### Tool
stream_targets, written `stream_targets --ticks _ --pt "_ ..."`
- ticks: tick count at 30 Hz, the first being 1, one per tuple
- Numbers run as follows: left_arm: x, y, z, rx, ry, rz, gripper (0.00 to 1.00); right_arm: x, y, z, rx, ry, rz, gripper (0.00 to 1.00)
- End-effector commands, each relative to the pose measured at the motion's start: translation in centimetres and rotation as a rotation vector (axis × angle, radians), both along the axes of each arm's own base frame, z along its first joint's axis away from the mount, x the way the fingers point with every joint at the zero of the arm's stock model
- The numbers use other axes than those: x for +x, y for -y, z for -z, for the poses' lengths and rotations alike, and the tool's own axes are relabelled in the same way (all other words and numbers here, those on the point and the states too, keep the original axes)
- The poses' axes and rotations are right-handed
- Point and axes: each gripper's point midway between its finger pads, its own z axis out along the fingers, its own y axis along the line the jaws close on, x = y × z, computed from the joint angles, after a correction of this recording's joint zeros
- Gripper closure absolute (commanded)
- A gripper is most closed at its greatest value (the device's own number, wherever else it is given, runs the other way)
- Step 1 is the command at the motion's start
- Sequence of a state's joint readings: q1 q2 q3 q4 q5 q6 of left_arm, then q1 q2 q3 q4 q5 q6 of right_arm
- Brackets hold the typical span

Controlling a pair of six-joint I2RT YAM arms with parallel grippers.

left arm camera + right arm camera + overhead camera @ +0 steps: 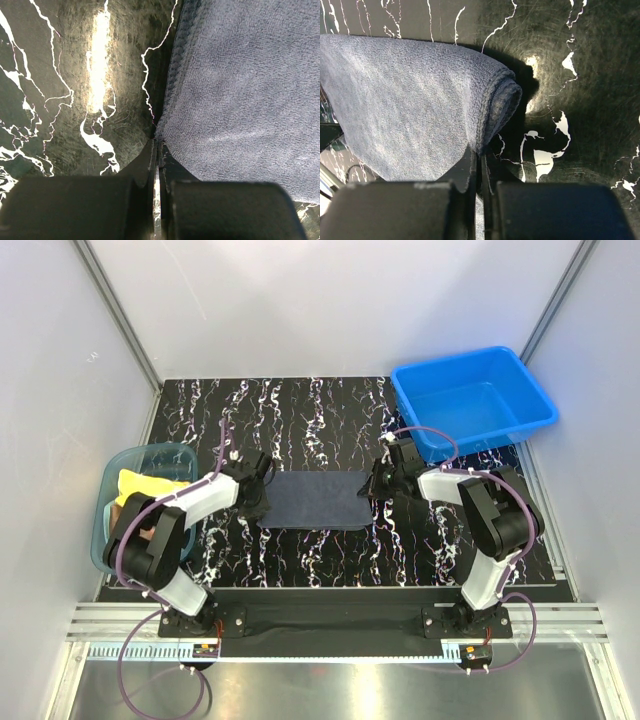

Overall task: Fold and stack the towels
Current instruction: Neatly place the folded towel into the bin

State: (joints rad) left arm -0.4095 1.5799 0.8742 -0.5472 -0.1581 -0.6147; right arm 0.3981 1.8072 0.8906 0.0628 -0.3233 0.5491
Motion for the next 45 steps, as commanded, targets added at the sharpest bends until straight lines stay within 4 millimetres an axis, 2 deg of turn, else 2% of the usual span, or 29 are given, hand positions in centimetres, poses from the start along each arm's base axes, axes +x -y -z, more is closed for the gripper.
stream_targets --ticks 1,2,4,5,8,11,14,16,17,20,28,33,42,45 --pt "-0.8 -0.1 1.1 -0.017 -0.017 -0.010 1.00 -3.6 2.3 4.2 -0.147 -0.132 -0.020 1.00" --pt "-0.1 0.3 0.3 -0.026 0.003 -0.005 0.95 -3.3 2.2 3.8 -0.157 -0.126 -0.036 1.00" --pt "0.3 -0.2 -0.9 0.002 0.016 -0.005 0.77 -2.8 2.6 3.0 -0.172 -0.119 -0.046 1.00" --pt "1.3 -0.2 -2.4 0.006 0.050 -0.006 0.60 -2.8 2.8 2.5 -0.189 -0.122 -0.063 1.00" --pt "2.4 -0.8 -6.7 0.025 0.136 -0.006 0.53 -2.4 3.7 1.2 -0.252 -0.114 -0.094 1.00" --pt "3.8 -1.0 -11.3 0.020 0.254 0.007 0.51 -1.9 4.7 -0.2 -0.324 -0.105 -0.122 1.00" --pt "4.2 -1.3 -14.4 0.023 0.322 0.020 0.51 -0.9 5.8 -1.9 -0.393 -0.088 -0.133 1.00" --pt "4.3 -1.4 -15.6 0.025 0.355 0.036 0.51 -0.6 6.2 -2.7 -0.410 -0.092 -0.140 1.00" --pt "4.4 -1.5 -16.0 0.026 0.365 0.040 0.51 0.4 6.5 -3.7 -0.426 -0.063 -0.134 1.00" --pt "4.6 -1.7 -16.5 0.030 0.383 0.047 0.51 1.9 6.8 -5.2 -0.438 -0.038 -0.131 1.00" --pt "4.6 -0.8 -16.8 -0.021 0.386 0.096 0.51 4.5 7.6 -6.1 -0.486 -0.007 -0.130 1.00" --pt "4.6 -0.7 -17.5 -0.030 0.398 0.109 0.51 6.4 8.7 -7.7 -0.571 0.021 -0.102 1.00" --pt "4.4 -0.7 -18.4 -0.040 0.422 0.120 0.50 9.0 11.6 -12.9 -0.732 0.124 -0.065 1.00" --pt "4.3 -0.8 -18.8 -0.043 0.434 0.122 0.50 10.5 12.6 -14.7 -0.760 0.156 -0.033 1.00"
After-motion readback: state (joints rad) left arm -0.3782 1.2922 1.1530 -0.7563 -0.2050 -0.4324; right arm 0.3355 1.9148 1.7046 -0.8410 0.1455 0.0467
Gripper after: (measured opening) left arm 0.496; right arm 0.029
